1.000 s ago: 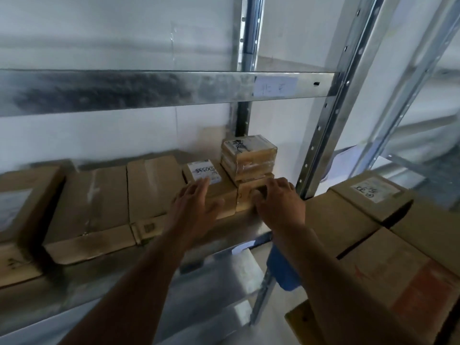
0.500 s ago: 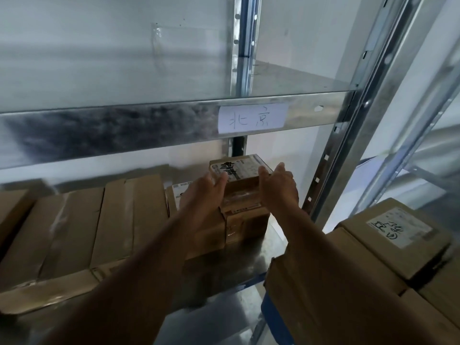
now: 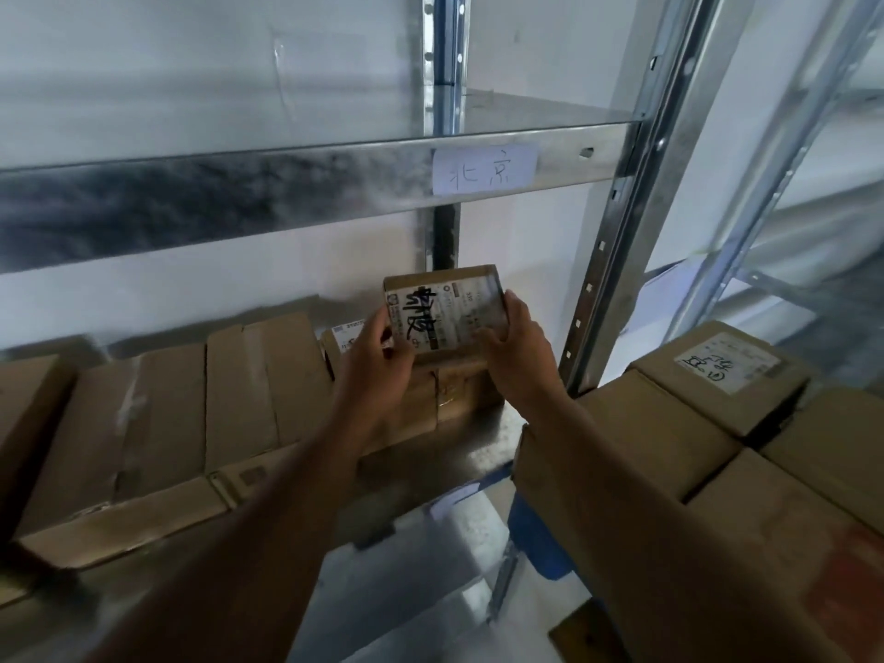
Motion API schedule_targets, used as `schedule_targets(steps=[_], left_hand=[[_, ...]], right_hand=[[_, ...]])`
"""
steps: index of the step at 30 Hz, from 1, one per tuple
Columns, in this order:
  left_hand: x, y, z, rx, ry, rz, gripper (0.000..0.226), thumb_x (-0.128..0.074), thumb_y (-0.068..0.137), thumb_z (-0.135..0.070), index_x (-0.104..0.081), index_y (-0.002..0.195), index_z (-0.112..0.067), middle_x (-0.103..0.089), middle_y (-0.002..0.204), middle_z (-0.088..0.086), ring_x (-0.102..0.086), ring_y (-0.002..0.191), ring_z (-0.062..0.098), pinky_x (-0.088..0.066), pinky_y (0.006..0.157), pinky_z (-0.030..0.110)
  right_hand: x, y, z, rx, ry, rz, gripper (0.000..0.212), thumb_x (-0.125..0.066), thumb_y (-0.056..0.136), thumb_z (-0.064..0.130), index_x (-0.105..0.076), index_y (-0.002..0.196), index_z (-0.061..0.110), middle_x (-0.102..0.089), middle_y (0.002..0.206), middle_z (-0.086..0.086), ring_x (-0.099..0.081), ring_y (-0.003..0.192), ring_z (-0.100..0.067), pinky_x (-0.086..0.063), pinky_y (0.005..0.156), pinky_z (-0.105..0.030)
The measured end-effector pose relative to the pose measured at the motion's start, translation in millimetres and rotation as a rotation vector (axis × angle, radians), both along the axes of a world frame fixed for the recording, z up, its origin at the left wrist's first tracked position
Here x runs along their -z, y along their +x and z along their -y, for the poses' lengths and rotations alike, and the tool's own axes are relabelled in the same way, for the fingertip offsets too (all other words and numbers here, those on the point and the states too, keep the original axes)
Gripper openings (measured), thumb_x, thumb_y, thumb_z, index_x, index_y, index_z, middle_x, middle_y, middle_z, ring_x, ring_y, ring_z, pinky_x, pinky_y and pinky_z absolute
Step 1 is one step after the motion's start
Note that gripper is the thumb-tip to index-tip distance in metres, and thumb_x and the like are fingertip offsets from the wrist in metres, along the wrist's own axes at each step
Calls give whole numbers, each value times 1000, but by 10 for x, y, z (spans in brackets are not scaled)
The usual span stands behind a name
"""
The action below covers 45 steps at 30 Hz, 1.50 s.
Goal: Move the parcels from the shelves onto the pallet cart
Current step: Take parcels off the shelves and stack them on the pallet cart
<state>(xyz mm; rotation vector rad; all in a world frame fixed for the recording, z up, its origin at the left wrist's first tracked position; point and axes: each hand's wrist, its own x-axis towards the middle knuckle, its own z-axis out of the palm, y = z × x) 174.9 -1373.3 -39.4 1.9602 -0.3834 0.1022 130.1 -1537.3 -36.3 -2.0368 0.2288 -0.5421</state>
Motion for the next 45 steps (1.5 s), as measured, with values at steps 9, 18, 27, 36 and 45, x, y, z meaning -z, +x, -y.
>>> schedule_targets(steps=[9,18,27,36,45], left_hand=[[95,-1005,-717,95,-90,7,50,-48,95,-13,-34,142,-24,-55,115,-9,-57,87,-6,-46,59,6],[365,-1864,-1129,97,-1,-70,46,-49,94,-25,-40,138,-34,-61,116,-8,-59,93,6,-45,65,17],[253,-2723,-1141,248,29,-34,48,-49,95,-29,-34,140,-36,-55,131,-4,-53,106,7,-47,88,31],[69,-3859,-531,442,28,-13,55,-48,95,-30,-27,145,-34,-53,132,-6,-54,109,6,-42,80,14],[-186,-5395,428,766,-30,43,49,-48,95,-30,-26,134,-50,-53,100,-30,-50,82,-28,-38,62,-3]], right_hand=[[147,-1088,-740,106,-161,-27,54,-49,96,32,-26,145,26,-54,124,-11,-60,104,-24,-56,83,-41],[385,-2149,-1227,273,-131,-98,63,-51,93,39,-22,148,30,-46,134,-6,-39,99,-5,-36,77,-22],[397,-3168,-1255,357,-58,-9,69,-59,88,39,-27,148,27,-48,127,-5,-58,104,-17,-55,84,-40],[110,-4629,-782,506,-88,28,68,-54,81,52,-32,144,36,-48,122,-1,-55,101,-14,-55,82,-37],[-55,-6489,-85,786,-154,99,70,-56,81,51,-34,144,32,-54,122,-1,-58,103,-16,-54,83,-41]])
